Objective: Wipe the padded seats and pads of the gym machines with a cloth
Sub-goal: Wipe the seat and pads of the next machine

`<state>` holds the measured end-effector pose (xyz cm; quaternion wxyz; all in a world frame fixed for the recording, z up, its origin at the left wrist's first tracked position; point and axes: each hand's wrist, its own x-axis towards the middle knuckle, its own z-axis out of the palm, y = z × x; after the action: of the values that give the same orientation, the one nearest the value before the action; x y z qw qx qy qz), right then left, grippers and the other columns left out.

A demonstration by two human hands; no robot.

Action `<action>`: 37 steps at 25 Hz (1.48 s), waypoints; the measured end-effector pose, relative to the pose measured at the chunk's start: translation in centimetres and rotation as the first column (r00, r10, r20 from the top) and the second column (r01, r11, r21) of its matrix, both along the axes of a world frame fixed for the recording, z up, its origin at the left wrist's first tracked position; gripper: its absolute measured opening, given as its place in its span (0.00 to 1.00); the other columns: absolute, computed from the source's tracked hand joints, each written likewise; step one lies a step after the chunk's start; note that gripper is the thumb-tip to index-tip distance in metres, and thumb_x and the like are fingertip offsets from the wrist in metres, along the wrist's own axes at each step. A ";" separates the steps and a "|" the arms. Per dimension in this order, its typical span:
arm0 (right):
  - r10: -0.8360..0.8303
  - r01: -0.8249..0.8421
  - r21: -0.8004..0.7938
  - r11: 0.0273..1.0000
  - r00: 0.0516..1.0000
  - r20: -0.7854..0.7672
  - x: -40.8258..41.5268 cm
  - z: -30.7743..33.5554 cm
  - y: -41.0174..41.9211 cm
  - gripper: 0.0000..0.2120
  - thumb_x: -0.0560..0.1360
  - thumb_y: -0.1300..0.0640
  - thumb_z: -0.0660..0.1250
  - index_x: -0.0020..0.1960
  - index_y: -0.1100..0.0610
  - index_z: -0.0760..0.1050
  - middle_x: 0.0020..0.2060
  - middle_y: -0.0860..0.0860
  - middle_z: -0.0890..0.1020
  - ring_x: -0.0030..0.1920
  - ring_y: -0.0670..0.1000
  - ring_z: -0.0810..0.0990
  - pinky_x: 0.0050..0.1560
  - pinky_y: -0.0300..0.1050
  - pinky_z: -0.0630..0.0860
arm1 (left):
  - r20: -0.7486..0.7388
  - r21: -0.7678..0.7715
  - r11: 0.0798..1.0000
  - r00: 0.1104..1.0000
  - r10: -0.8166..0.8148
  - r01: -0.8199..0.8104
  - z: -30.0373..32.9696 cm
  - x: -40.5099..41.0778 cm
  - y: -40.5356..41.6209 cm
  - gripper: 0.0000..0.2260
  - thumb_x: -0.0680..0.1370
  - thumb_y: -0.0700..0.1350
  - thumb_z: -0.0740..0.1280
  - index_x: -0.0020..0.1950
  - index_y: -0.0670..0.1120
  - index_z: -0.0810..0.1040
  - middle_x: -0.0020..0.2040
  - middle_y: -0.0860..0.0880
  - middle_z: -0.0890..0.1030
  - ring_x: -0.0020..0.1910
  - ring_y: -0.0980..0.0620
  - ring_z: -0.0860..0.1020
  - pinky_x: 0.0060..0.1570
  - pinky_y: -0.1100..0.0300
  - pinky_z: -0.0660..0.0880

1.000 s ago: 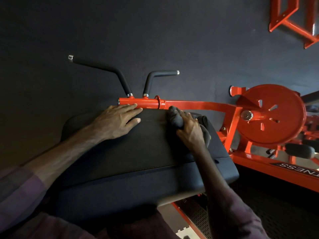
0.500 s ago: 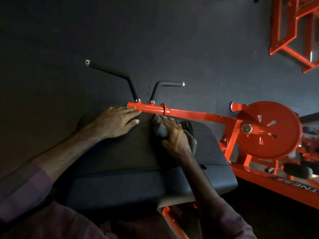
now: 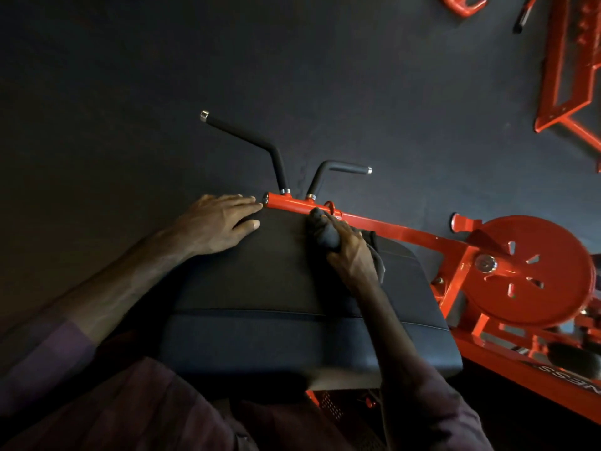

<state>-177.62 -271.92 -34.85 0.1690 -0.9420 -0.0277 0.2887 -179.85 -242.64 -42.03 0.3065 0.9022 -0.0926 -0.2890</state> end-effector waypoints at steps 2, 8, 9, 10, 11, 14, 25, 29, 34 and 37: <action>0.037 -0.037 -0.009 0.999 0.999 -0.016 -1.8 0.8 0.3 0.44 0.62 0.58 0.62 0.80 0.48 0.68 0.79 0.51 0.70 0.81 0.56 0.64 0.80 0.65 0.59 | -0.028 -0.031 0.997 0.998 0.063 -0.064 0.0 -0.5 0.7 0.25 0.87 0.61 0.55 0.83 0.58 0.64 0.84 0.57 0.62 0.83 0.53 0.60 0.77 0.45 0.60; 0.124 -0.122 0.108 0.987 0.992 -0.008 -0.6 -0.1 2.5 0.41 0.63 0.61 0.63 0.77 0.49 0.73 0.76 0.49 0.73 0.78 0.55 0.69 0.79 0.63 0.63 | -0.069 -0.131 0.969 0.977 0.201 -0.209 0.1 -1.2 1.6 0.28 0.81 0.64 0.54 0.79 0.58 0.71 0.80 0.58 0.69 0.80 0.53 0.65 0.77 0.43 0.64; 0.083 -0.083 0.071 0.994 0.997 0.003 -0.5 -0.1 2.5 0.41 0.63 0.60 0.63 0.77 0.51 0.73 0.76 0.50 0.74 0.78 0.55 0.70 0.77 0.65 0.65 | -0.083 -0.154 0.960 0.971 0.224 -0.234 0.2 -1.4 1.8 0.29 0.80 0.63 0.54 0.79 0.57 0.72 0.80 0.58 0.69 0.80 0.53 0.65 0.77 0.44 0.64; 0.073 -0.073 0.042 0.996 0.997 0.003 -0.9 0.2 2.7 0.42 0.63 0.59 0.63 0.78 0.50 0.72 0.77 0.50 0.73 0.79 0.55 0.68 0.77 0.66 0.64 | -0.102 -0.186 0.945 0.961 0.255 -0.270 0.1 -1.7 2.0 0.29 0.80 0.62 0.55 0.78 0.55 0.73 0.80 0.57 0.70 0.80 0.53 0.65 0.78 0.46 0.63; 0.102 -0.102 0.041 0.994 0.995 -0.016 -1.8 0.8 3.4 0.43 0.63 0.59 0.63 0.79 0.49 0.70 0.78 0.51 0.71 0.81 0.56 0.65 0.79 0.66 0.61 | -0.118 -0.221 0.923 0.948 0.295 -0.315 -0.1 -2.3 2.2 0.28 0.80 0.61 0.56 0.78 0.54 0.74 0.79 0.55 0.71 0.79 0.52 0.66 0.79 0.49 0.62; 0.301 -0.286 0.175 0.942 0.951 -0.064 -3.3 0.9 6.2 0.43 0.65 0.62 0.65 0.81 0.48 0.66 0.80 0.50 0.68 0.82 0.56 0.61 0.83 0.62 0.53 | -0.169 -0.302 0.849 0.901 0.400 -0.433 -0.6 -3.5 2.8 0.25 0.81 0.56 0.60 0.76 0.51 0.76 0.79 0.52 0.71 0.79 0.52 0.66 0.80 0.52 0.61; 0.383 -0.368 0.251 0.895 0.924 -0.013 -2.9 -0.6 11.9 0.40 0.68 0.59 0.67 0.81 0.49 0.68 0.80 0.48 0.68 0.82 0.55 0.63 0.82 0.62 0.55 | -0.368 -0.415 0.561 0.697 0.616 -0.716 -1.6 -5.7 3.4 0.25 0.80 0.56 0.63 0.77 0.50 0.75 0.76 0.54 0.74 0.76 0.60 0.70 0.80 0.55 0.63; 0.238 -0.239 0.135 0.961 0.971 0.029 -2.2 -1.4 11.9 0.40 0.67 0.57 0.65 0.80 0.49 0.69 0.80 0.49 0.69 0.81 0.55 0.64 0.79 0.67 0.62 | -0.485 -0.367 0.454 0.584 0.651 -0.812 -1.6 -6.3 3.6 0.25 0.80 0.61 0.62 0.77 0.57 0.75 0.74 0.58 0.75 0.74 0.61 0.71 0.79 0.54 0.65; 0.395 -0.379 0.297 0.876 0.919 0.006 -4.0 -1.1 16.2 0.39 0.68 0.59 0.65 0.80 0.49 0.69 0.79 0.50 0.70 0.81 0.57 0.64 0.82 0.65 0.56 | -0.538 -0.372 0.308 0.473 0.698 -0.876 -2.4 -7.2 3.6 0.16 0.86 0.50 0.59 0.72 0.51 0.78 0.65 0.58 0.82 0.68 0.60 0.78 0.76 0.57 0.68; 0.265 -0.265 0.236 0.935 0.964 0.034 -1.5 -3.0 16.4 0.35 0.71 0.58 0.65 0.78 0.49 0.71 0.77 0.49 0.73 0.79 0.56 0.69 0.78 0.65 0.63 | -0.555 -0.326 0.245 0.394 0.733 -0.913 -1.0 -7.3 3.3 0.15 0.88 0.37 0.57 0.71 0.39 0.78 0.64 0.50 0.80 0.57 0.68 0.76 0.65 0.78 0.65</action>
<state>-179.12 -255.52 -37.90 0.2404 -0.9028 -0.1891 0.3025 -187.16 -239.35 -43.04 0.6839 0.6116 0.3623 -0.1641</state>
